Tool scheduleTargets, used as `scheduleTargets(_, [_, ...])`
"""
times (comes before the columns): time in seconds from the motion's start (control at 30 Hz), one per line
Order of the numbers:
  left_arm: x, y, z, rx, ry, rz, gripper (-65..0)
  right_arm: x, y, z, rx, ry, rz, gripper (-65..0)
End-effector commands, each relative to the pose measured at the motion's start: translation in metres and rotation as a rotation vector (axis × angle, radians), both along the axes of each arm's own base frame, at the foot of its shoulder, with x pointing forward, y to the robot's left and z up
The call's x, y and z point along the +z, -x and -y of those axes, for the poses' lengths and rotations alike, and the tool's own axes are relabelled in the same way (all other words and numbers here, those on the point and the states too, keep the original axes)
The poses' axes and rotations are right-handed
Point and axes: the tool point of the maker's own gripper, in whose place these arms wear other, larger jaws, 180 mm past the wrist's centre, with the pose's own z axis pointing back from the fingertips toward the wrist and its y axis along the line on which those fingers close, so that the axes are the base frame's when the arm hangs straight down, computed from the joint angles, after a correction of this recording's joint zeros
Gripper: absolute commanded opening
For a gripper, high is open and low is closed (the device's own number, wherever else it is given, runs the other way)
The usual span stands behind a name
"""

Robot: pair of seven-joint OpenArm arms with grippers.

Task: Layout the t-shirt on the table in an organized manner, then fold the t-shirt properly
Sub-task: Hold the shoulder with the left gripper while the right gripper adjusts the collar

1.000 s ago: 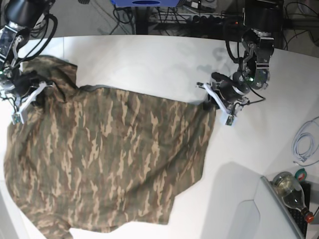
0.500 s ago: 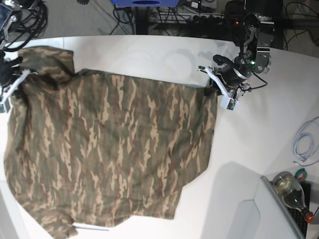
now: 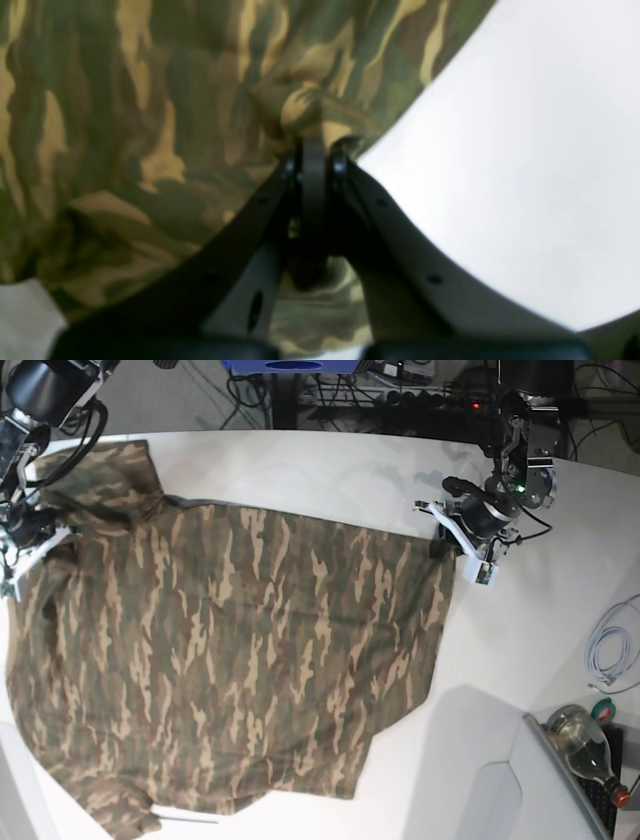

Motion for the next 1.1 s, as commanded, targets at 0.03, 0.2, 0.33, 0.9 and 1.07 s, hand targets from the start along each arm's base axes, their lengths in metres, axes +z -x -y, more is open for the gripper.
scheduleTargets(0.03, [-0.003,0.005,-0.004,-0.009,-0.026,-0.029,-65.0,0.014,-0.008,0.011,-0.010,0.032,0.045,-53.4])
scheduleTargets(0.2, [-0.002,0.004,-0.006,-0.009,-0.029,-0.026,-65.0,0.060,0.008,0.028,-0.021,0.165,0.197,-23.9])
scheduleTargets(0.33, [-0.002,0.004,-0.005,-0.010,-0.027,-0.026,-65.0,0.074,0.044,0.028,-0.011,0.231,0.180,-19.1])
scheduleTargets(0.9, [0.001,-0.001,-0.009,-0.005,-0.033,-0.015,-65.0,-0.039,0.070,-0.080,0.093,-0.167,-0.002,-62.3])
scheduleTargets(1.07, [0.001,0.000,-0.014,-0.009,-0.046,-0.019,-65.0,-0.056,0.091,-0.112,0.149,-0.224,-0.086,-62.3])
